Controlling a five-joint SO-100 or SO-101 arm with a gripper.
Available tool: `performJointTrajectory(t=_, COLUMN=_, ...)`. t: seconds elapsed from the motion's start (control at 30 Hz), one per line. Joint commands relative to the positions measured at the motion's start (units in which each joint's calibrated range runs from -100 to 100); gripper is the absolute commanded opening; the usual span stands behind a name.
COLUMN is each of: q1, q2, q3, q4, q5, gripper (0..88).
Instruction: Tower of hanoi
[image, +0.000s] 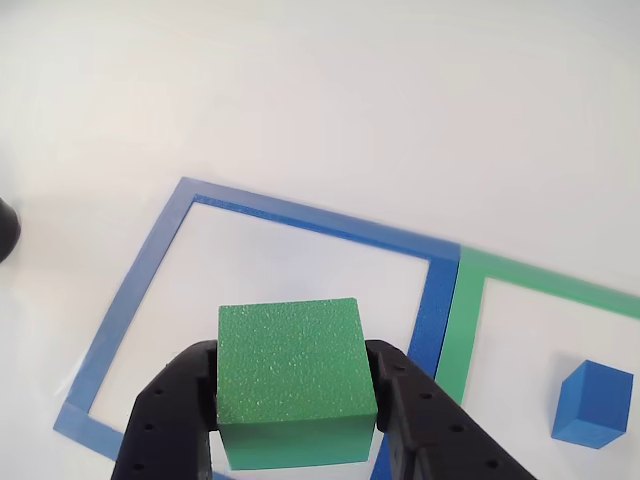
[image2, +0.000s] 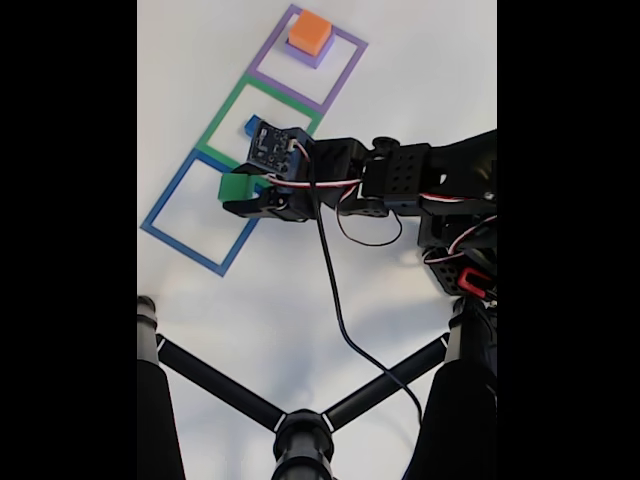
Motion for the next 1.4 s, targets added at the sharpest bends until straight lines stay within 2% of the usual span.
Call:
performJointTrajectory(t=0.0, q1=-0.4, q2=9.67, q3=0.79, q4=-16.44, q5=0.59, gripper=6.9)
performJointTrajectory(t=0.27, q1=-0.78, q2=32.42, q3=-4.49, q4=-37.64, q5=0.59, gripper=7.1)
performJointTrajectory(t=0.43, q1=-1.54, q2=43.56, q3=-10.66, q4=-44.2, q5=0.59, gripper=7.4)
performJointTrajectory(t=0.9, q1=-4.9, q2=53.66, q3=-16.21, q4=-50.51, q5=0.59, gripper=8.0)
performJointTrajectory(t=1.17, q1=-3.68, q2=55.74, q3=-17.21, q4=-51.0, q5=0.59, gripper=18.0)
performJointTrajectory(t=1.37, q1=-3.14, q2=52.7, q3=-16.93, q4=-48.25, q5=0.59, gripper=20.4)
